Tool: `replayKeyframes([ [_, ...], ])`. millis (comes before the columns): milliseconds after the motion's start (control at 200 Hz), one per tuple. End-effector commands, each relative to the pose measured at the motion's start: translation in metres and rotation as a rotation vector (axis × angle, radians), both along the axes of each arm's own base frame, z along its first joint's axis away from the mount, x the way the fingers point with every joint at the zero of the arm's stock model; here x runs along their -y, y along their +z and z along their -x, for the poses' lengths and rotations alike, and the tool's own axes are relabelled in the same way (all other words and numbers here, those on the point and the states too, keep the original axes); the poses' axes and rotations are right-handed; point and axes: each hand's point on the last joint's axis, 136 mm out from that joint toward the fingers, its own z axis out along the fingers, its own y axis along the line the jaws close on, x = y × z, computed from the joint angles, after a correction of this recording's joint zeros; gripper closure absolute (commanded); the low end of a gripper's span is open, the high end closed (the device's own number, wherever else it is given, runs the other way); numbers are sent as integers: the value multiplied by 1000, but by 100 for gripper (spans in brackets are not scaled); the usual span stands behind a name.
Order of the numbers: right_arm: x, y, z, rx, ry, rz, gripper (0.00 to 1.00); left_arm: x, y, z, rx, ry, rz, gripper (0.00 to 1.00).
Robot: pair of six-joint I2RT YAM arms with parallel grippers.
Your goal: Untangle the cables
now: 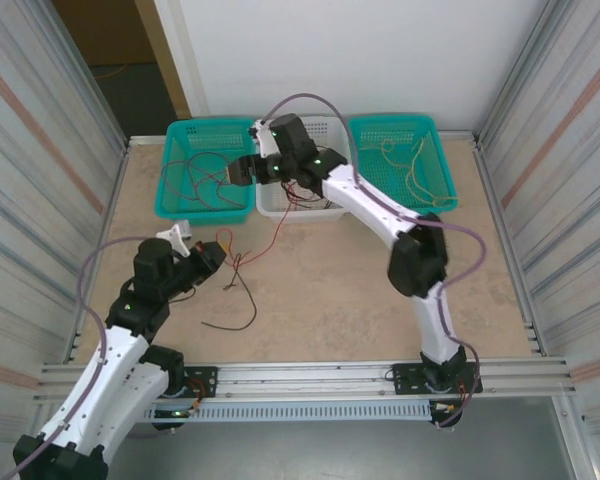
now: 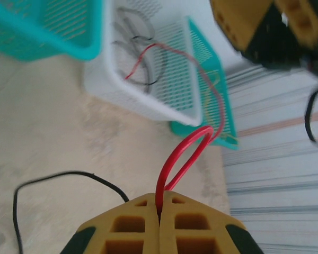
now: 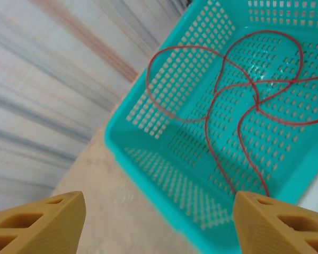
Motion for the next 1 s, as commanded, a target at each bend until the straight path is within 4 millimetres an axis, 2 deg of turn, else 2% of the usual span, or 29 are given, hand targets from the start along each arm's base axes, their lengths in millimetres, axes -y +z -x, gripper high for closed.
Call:
replayKeyframes([
  [0,28,38,45,123,15,15,31,16,61,-4,214,-96,29,100],
  [155,68,31,91,95,-9,52,36,31,91,-9,307,-179,66,100],
  [291,89,31,126,84,-6,44,30,36,108,-14,350,-195,80,100],
  [441,95,12,156,37,18,44,26,38,130,-21,385,-177,162,100],
  [561,90,8,177,43,20,-13,22,36,147,-24,425,-104,212,100],
  [696,75,11,185,92,-6,-66,19,48,157,-24,430,-91,215,100],
  [867,72,3,161,149,-167,-37,18,57,164,-23,434,-60,250,100],
  [997,62,10,154,165,-174,-75,17,61,163,-23,420,-45,257,100],
])
